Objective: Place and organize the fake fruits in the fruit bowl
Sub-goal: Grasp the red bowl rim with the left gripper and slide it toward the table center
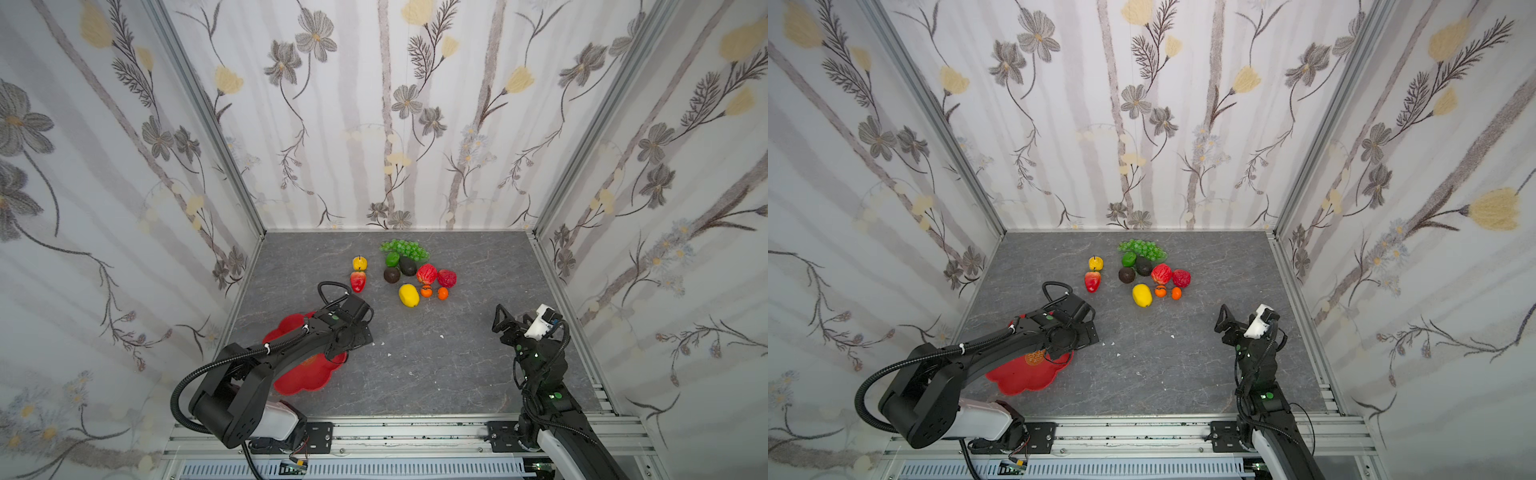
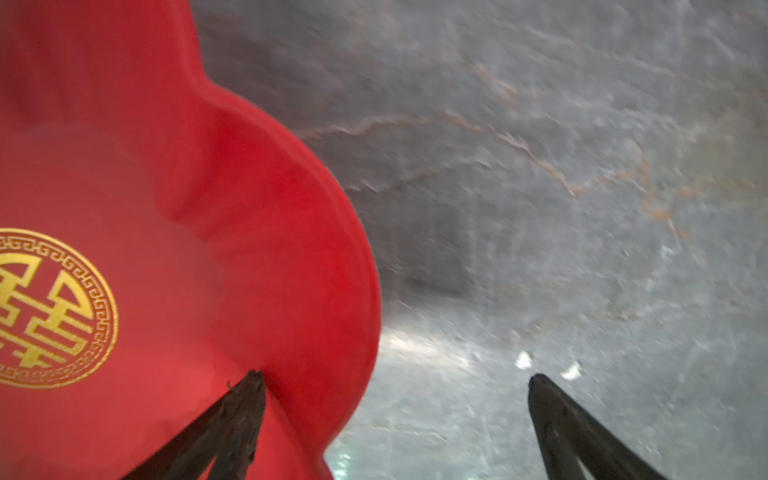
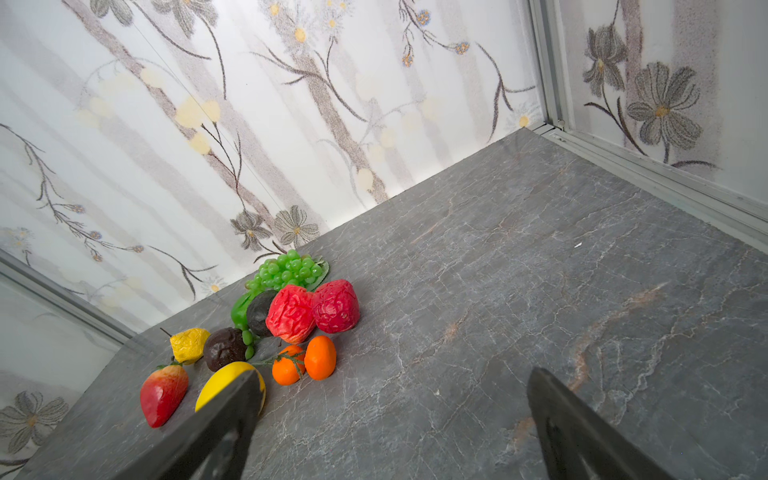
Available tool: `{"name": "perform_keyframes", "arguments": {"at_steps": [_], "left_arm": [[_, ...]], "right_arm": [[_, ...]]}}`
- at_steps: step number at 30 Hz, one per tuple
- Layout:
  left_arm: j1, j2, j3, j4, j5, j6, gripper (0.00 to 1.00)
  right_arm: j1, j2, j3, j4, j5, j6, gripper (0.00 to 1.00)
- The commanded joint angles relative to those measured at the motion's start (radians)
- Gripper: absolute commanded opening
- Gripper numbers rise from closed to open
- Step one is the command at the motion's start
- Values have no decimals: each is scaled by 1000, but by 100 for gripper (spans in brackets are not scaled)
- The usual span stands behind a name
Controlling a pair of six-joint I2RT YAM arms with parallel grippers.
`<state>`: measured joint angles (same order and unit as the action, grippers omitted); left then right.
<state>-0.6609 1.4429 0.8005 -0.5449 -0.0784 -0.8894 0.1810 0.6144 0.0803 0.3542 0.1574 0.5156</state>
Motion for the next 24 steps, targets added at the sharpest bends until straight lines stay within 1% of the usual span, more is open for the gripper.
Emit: {"name": "perform_keyframes", "arguments": {"at_steps": [1,7,10,13,15,17,19,21,24], "left_arm": [[-102,56,55,44,-17,-106,100],[-319,240,257,56,-7,-152,100],[-388,315,361,43,5,-145,100],[-423,336,422,45,11,-124,100],[-424,315,438,39,2,-104,100],[-420,269,456,7,-44,-64,100],[-396,203,468,-52,-106,-9,100],[-336,127,442,-82,-129,34,100],[-184,11,366,-101,-124,102,100]], "right_arm": [[0,-5,7,-23,29,17,100],[-1,-4,16,-47,45,31,100],[-2,6,30,-62,51,42,100],[-3,25,48,-86,51,55,100],[-3,35,63,-96,33,63,100],[-3,46,78,-108,11,76,100],[-2,63,95,-111,-29,90,100],[0,84,117,-119,-62,114,100],[7,126,144,-123,-107,158,100]]}}
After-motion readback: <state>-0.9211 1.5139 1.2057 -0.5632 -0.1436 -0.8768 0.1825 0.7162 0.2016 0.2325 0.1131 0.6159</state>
